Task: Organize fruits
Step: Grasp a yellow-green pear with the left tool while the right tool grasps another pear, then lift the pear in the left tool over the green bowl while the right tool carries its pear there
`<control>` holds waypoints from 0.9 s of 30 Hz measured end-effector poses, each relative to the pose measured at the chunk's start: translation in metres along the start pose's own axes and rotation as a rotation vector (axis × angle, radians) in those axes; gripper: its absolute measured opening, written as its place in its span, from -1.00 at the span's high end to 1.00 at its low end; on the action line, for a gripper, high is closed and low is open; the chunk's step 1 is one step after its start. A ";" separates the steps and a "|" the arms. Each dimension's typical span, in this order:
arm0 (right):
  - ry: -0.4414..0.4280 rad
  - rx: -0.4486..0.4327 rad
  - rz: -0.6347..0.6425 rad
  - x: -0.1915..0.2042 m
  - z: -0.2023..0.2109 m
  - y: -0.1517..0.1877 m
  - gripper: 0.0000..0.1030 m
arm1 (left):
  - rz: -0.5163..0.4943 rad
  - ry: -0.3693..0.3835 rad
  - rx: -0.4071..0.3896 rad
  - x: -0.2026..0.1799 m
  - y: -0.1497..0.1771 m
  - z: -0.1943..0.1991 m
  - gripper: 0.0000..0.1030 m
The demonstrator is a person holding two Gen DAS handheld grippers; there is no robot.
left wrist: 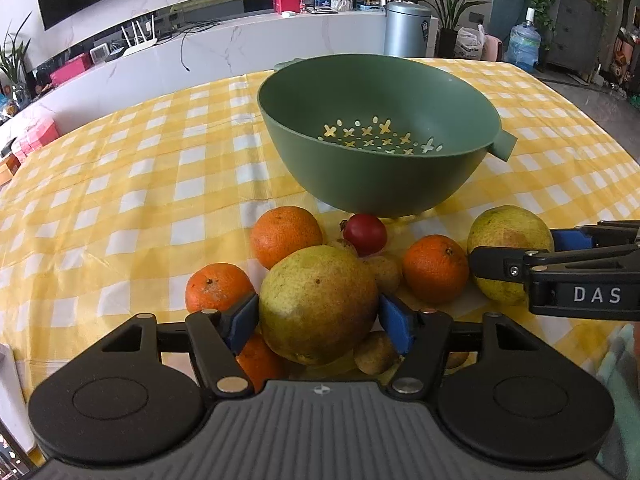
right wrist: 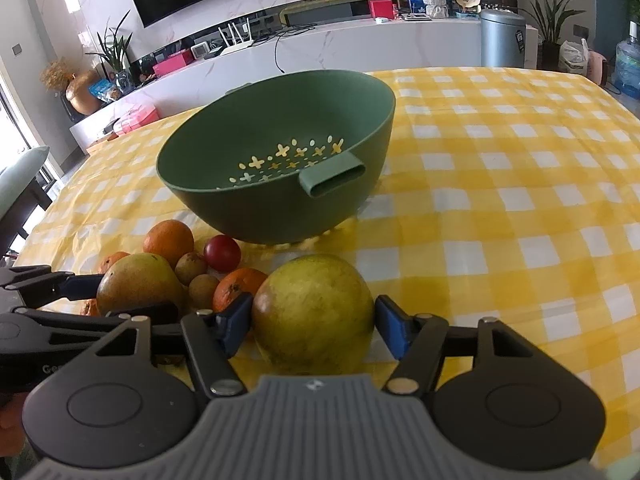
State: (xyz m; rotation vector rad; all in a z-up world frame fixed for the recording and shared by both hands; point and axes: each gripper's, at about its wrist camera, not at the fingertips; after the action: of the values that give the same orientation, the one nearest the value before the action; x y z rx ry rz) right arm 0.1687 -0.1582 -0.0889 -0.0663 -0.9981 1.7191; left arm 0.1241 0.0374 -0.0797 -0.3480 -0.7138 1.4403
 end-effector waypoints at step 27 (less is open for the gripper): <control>-0.064 -0.119 0.101 0.018 0.041 -0.008 -0.21 | 0.141 0.104 -0.103 0.021 -0.029 0.051 -0.44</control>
State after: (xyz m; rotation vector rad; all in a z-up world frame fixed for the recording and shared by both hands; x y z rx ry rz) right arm 0.1471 -0.1669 -0.0493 -0.1419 -1.1607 1.7617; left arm 0.1140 0.0440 -0.0181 -0.5589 -0.6914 1.5092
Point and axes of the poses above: each gripper's, at about its wrist camera, not at the fingertips, and z roughly against the way its jaws point, x to its left, y to its underside, and after that the axes turned 15 degrees about -y, right-handed
